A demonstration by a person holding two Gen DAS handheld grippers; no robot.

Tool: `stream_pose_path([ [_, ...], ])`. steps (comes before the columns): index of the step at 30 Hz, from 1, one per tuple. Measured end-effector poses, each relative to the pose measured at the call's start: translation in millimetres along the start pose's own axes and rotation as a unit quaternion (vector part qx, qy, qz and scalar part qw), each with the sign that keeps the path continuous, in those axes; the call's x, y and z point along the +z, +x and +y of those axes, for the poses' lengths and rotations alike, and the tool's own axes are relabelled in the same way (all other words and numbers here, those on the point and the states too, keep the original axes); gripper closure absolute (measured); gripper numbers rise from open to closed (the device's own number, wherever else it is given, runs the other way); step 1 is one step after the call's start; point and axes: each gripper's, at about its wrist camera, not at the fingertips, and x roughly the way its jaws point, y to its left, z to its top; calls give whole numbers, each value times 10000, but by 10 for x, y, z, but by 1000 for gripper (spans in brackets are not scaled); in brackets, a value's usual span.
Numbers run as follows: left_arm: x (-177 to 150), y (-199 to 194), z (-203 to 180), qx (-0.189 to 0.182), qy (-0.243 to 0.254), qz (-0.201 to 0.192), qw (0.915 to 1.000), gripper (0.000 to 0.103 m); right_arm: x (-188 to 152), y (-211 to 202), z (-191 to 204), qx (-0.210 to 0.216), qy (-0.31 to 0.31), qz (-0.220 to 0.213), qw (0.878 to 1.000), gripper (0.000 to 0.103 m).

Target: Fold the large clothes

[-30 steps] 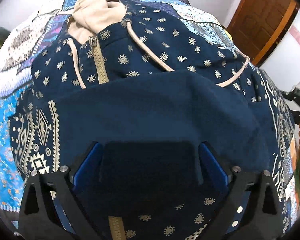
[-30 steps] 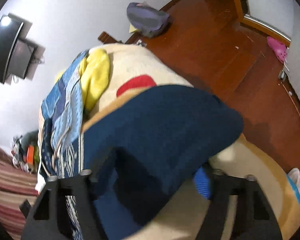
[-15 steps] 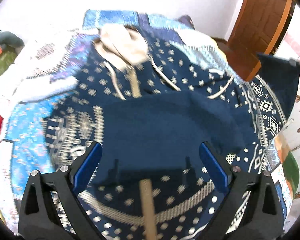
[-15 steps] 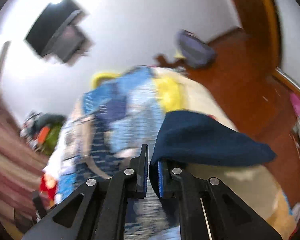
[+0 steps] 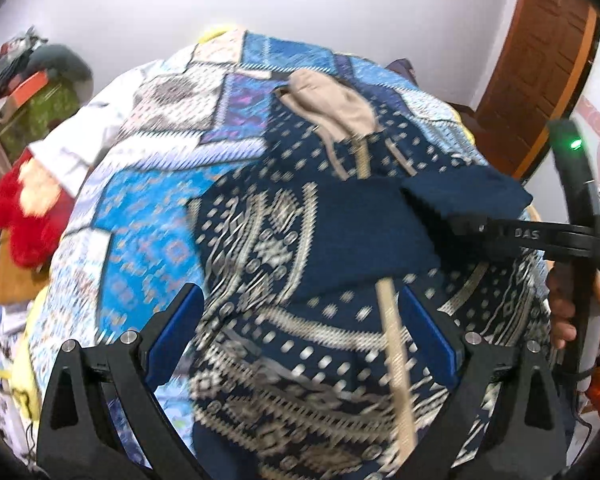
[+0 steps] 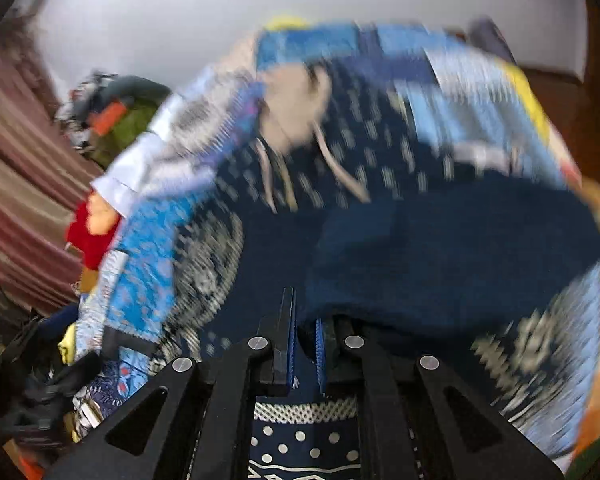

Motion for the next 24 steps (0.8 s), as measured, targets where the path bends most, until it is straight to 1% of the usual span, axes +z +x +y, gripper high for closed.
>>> stream_pose_path([
  [2, -87, 5, 68, 52, -20, 78, 10000, 4, -112, 175, -123, -120, 277, 432, 9986, 96],
  [4, -147, 16, 91, 56, -33, 141, 9999, 4, -243, 328, -247, -284, 456, 1083, 9927, 96],
  [5, -169, 25, 83, 38, -35, 178, 9998, 4, -284, 352, -290, -268, 451, 1186, 9916, 96],
  [6, -181, 31, 70, 16, -28, 194, 9998, 4, -368, 283, -311, -156, 358, 1133, 9928, 96],
  [9, -160, 48, -43, -79, 43, 214, 9997, 4, -534, 78, -307, -263, -134, 1230, 9920, 96],
  [11, -82, 54, -218, -156, 195, 204, 9995, 4, -600, -118, -331, -141, -348, 1106, 9932, 96],
  [13, 13, 55, -402, -221, 369, 155, 9990, 4, -652, -344, -413, -164, -441, 894, 9949, 96],
  [15, 124, 69, -616, -351, 541, 128, 9978, 4, -659, -620, -546, -220, -408, 555, 9974, 96],
  [17, 249, 112, -864, -543, 691, 143, 9960, 4, -625, -884, -712, -420, -374, 165, 9983, 96],
  [19, 388, 204, -1150, -774, 824, 210, 9934, 4, -619, -1091, -888, -773, -371, -190, 9961, 96],
  [20, 460, 273, -1325, -901, 908, 264, 9914, 4, -605, -1191, -965, -929, -355, -313, 9946, 96],
  [22, 542, 387, -1581, -1010, 1077, 331, 9885, 4, -612, -1327, -1164, -1190, -286, -507, 9912, 96],
  [24, 626, 565, -1906, -1014, 1323, 448, 9850, 4, -636, -1446, -1363, -1336, -183, -629, 9889, 96],
])
